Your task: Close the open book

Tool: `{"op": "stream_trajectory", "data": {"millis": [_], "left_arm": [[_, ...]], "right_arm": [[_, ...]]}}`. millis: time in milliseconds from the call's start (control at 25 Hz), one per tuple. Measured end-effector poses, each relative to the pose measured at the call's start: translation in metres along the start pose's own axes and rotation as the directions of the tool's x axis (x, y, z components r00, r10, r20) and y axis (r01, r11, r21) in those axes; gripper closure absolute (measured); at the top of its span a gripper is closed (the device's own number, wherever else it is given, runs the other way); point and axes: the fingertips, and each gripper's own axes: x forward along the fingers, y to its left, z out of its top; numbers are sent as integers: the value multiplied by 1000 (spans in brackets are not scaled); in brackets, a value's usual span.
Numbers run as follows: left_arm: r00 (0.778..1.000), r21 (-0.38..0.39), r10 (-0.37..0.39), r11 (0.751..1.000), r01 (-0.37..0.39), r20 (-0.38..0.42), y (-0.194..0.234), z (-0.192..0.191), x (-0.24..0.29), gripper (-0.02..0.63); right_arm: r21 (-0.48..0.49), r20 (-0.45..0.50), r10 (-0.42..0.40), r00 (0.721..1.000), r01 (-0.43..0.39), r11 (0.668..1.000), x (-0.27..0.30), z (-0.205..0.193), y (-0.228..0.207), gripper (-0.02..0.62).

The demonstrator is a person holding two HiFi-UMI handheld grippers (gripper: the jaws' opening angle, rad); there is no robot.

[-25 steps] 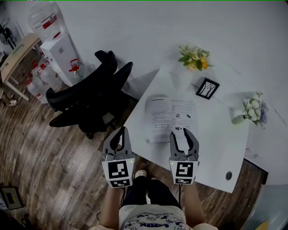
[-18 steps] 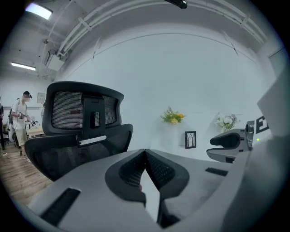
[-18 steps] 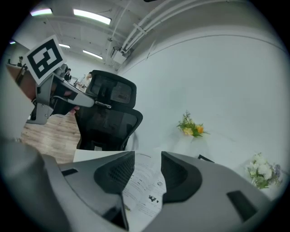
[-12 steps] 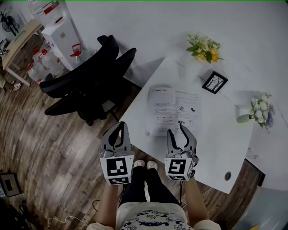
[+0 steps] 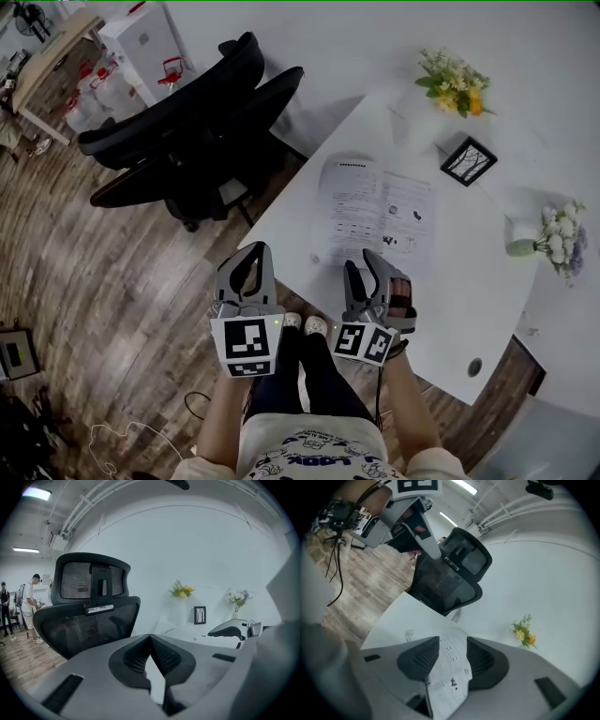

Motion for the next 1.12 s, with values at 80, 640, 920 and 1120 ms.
{"op": "stream_trajectory", "data": {"millis": [80, 640, 920, 1120], "left_arm": [[1000, -5, 7, 1000, -7, -6, 2, -4, 0, 583], [998, -35, 56, 998, -57, -37, 16, -20, -2, 583], [997, -41, 64, 997, -66, -51, 21, -25, -4, 583], [995, -50, 75, 996, -78, -63, 26, -30, -6, 583]], "right_arm": [[-60, -4, 21, 1000, -21, 998, 4, -2, 10, 422], [-253, -80, 145, 986, -161, 954, 24, -23, 65, 390], [-327, -101, 137, 985, -163, 931, 38, -28, 79, 390], [-343, -112, 144, 983, -174, 923, 47, -28, 88, 388]]}}
